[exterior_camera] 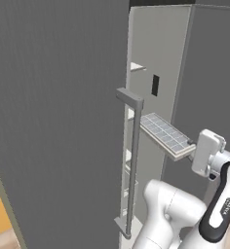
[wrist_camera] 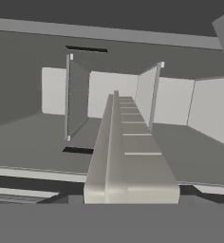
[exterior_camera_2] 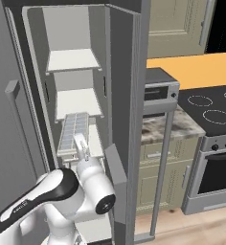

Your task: The ice cube tray has been filled with water. Take the tray and place it in the freezer to make ice. Close the freezer door after placing the tray.

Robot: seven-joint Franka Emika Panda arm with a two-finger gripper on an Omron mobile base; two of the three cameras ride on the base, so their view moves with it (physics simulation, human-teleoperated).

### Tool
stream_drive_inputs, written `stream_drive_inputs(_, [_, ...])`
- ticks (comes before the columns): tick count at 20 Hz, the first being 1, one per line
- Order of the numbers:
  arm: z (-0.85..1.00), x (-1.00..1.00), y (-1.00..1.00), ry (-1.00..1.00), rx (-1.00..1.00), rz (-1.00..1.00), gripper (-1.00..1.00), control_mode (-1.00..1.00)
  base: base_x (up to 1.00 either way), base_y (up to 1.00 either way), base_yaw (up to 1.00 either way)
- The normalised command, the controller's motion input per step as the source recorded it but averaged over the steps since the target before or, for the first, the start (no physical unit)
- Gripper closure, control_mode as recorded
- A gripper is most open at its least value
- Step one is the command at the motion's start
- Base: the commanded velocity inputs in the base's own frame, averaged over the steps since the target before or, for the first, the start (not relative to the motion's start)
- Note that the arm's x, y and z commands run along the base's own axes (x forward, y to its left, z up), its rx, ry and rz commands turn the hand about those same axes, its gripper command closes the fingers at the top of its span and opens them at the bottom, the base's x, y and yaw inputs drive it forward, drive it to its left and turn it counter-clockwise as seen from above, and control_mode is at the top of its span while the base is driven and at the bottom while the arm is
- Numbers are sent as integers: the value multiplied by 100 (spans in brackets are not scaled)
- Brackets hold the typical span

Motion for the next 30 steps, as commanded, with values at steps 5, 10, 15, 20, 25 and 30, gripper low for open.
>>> stream_drive_inputs(5, [15, 0, 31, 1, -5, -6, 100, -100, 0, 0, 0])
stream_drive_inputs(10, [24, 0, 38, 3, 0, -8, 100, -100, 0, 0, 0])
stream_drive_inputs(15, [8, 0, 26, 7, 2, -7, 100, -100, 0, 0, 0])
stream_drive_inputs(20, [0, 0, 33, 6, 1, -6, 100, -100, 0, 0, 0])
stream_drive_inputs(25, [0, 0, 39, 2, 2, -6, 100, -100, 0, 0, 0])
stream_drive_inputs(30, [0, 12, 15, -3, 3, -8, 100, -100, 0, 0, 0])
